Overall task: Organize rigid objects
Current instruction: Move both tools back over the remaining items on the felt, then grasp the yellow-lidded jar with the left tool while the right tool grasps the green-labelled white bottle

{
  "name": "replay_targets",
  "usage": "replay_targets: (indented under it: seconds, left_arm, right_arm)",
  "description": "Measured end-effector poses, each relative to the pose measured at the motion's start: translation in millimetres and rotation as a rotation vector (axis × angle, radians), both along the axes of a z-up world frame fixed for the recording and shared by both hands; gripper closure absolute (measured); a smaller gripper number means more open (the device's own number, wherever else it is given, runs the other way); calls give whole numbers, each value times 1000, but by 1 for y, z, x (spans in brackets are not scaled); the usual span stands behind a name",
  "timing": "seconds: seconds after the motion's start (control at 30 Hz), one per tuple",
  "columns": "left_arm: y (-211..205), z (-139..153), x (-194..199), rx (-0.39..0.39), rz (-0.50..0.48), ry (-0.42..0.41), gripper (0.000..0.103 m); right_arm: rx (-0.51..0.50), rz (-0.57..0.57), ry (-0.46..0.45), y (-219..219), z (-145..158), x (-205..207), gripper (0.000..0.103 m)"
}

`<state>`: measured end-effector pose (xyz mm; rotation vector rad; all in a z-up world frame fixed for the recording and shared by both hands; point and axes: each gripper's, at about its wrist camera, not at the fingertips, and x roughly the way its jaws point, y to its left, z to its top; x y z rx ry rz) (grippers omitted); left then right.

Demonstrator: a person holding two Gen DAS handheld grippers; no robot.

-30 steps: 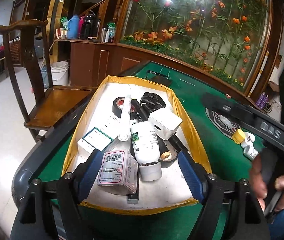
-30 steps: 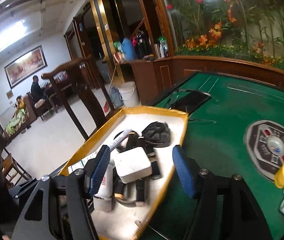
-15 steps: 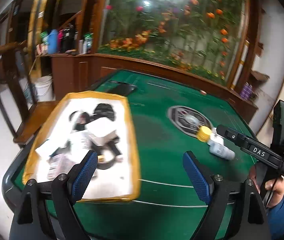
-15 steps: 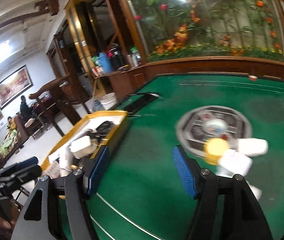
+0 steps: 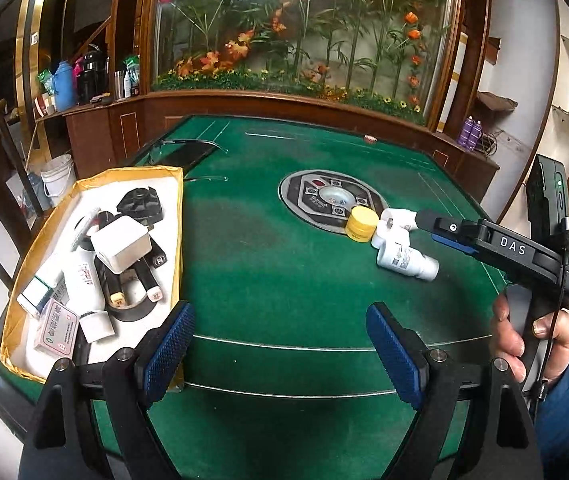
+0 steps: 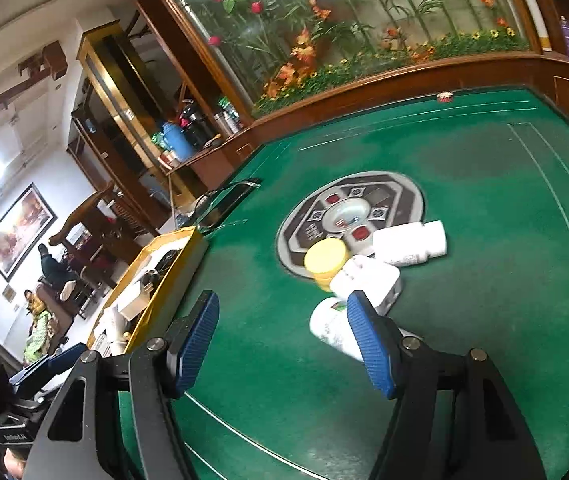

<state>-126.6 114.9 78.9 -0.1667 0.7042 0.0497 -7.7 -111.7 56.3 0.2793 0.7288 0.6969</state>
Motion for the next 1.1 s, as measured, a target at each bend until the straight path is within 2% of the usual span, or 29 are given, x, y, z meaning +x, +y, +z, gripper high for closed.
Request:
replay_targets:
  seconds: [0.33,0.57,0.67,0.77,1.03,1.1]
  left_arm:
    - [1,-16,19,-36,-48,44,13]
    - [-13,-43,39,-54,-139,93,13]
    - [-14,-54,45,-49,-156,115,13]
    - [-12,-62,49,-76,-163,131,13]
    - [-7,-62,48,-114,-178,125,13]
    - [-7,-62,48,-122,-181,126,13]
  right_arm:
    - [-22,-28,24,1,-7,8,37]
    - [-68,-51,67,6,-18,20,37]
    - [-98,-70,98,6,-25,25,37]
    - [-127,-73,118,7,-30,27,37]
    - [-169,-72,157,10,-40,29,38]
    - [-192,-56,146,16,-39,27,43]
